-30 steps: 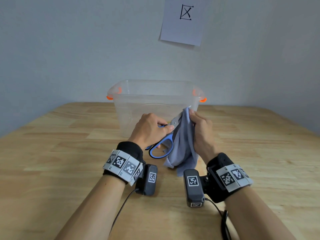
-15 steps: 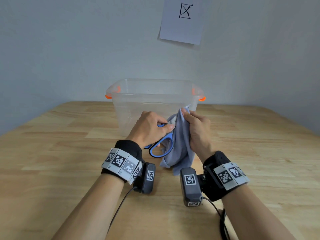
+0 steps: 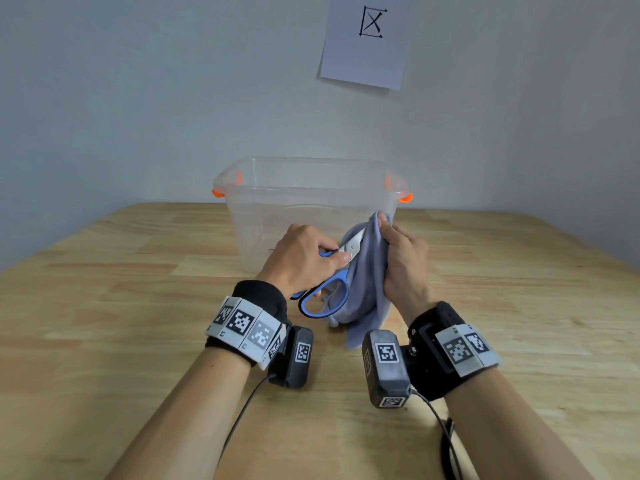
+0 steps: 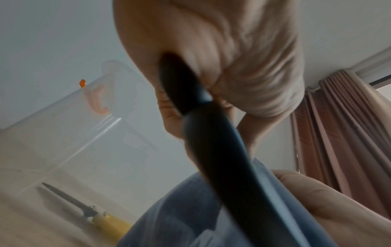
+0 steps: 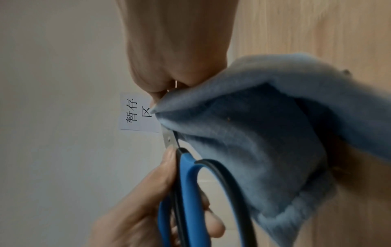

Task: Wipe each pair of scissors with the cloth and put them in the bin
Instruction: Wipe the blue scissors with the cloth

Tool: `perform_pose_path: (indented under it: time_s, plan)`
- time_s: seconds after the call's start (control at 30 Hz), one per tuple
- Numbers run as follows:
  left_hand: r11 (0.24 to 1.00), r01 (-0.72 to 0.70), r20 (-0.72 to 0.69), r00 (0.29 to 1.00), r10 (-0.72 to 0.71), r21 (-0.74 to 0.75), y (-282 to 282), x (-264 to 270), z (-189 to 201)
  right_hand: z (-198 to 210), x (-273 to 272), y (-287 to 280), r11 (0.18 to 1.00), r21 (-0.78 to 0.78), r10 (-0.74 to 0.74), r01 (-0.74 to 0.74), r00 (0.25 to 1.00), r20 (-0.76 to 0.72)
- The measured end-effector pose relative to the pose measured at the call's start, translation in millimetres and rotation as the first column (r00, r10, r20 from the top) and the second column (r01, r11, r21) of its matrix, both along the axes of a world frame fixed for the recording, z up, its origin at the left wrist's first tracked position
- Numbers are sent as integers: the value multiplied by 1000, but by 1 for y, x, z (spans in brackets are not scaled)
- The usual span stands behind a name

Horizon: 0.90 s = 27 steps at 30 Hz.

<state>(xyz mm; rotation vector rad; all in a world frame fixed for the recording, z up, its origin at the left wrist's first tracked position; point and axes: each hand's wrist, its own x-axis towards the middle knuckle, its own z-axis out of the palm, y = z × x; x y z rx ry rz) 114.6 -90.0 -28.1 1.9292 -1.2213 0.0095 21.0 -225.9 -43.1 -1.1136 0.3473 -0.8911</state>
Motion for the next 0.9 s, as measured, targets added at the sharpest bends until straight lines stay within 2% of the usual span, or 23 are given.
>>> perform_pose_path:
  time_s: [0.17,0.53,0.6,0.8,0.9]
  plan:
    - [998,-61,-8,998,61,-28,0,6,0,-6,1,9,973,-95,201,-210,975,-94]
    - [997,-73,11,997,73,4,0,10,-3,-10,-1,7,945,-174,241,-278,948,-208]
    - [998,-55,5,998,55,0,0,8,-2,-10,-1,7,951,-171,224,-258,955,-194]
    - [1000,-4,27,1000,4,-28,1,3,0,-12,7,2,979,-195,31,-57,991,-133]
    - [1000,22,22,1000,-22,-12,0,3,-1,-12,7,-5,983,-183,-15,2,997,-69]
